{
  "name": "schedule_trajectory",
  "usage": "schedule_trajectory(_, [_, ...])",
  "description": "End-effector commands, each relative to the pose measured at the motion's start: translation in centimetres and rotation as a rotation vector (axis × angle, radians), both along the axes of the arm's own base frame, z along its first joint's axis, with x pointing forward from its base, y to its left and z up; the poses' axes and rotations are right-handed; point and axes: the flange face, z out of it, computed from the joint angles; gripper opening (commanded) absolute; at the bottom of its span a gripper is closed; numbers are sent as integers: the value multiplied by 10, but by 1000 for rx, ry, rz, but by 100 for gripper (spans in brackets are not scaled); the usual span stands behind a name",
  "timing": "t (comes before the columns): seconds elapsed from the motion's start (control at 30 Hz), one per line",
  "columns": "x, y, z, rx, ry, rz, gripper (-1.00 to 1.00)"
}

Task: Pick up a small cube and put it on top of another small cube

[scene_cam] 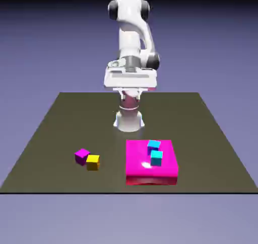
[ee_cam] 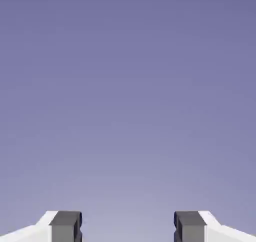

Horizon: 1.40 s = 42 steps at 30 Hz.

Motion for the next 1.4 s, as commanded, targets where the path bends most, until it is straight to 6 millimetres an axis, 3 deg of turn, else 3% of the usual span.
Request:
schedule_trajectory(0.0, [5,-6,-12,-22,42,26,0])
schedule_trajectory(0.17, [21,-39,-77,-135,252,166,0])
schedule_trajectory(0.33, [23,-75,-144,-247,470,322,0])
schedule_trajectory(0.53, [6,-126,-213,-375,742,523,0])
schedule_trajectory(0.7, [-20,-176,-253,-469,980,695,0])
schedule_trajectory(0.77, [-23,-181,-256,-478,1006,713,0])
schedule_trajectory(0.97, [-32,-194,-318,-480,1006,713,0])
schedule_trajectory(1.0, [-33,-194,-323,-478,1006,713,0])
schedule_trajectory(1.03, [-33,-194,-323,-478,1006,713,-100])
schedule_trajectory(1.07, [-33,-194,-323,-478,1006,713,-100])
schedule_trajectory(1.27, [-23,-182,-260,-480,1006,713,-100])
schedule_trajectory(1.37, [-2,-131,-246,-518,969,868,-100])
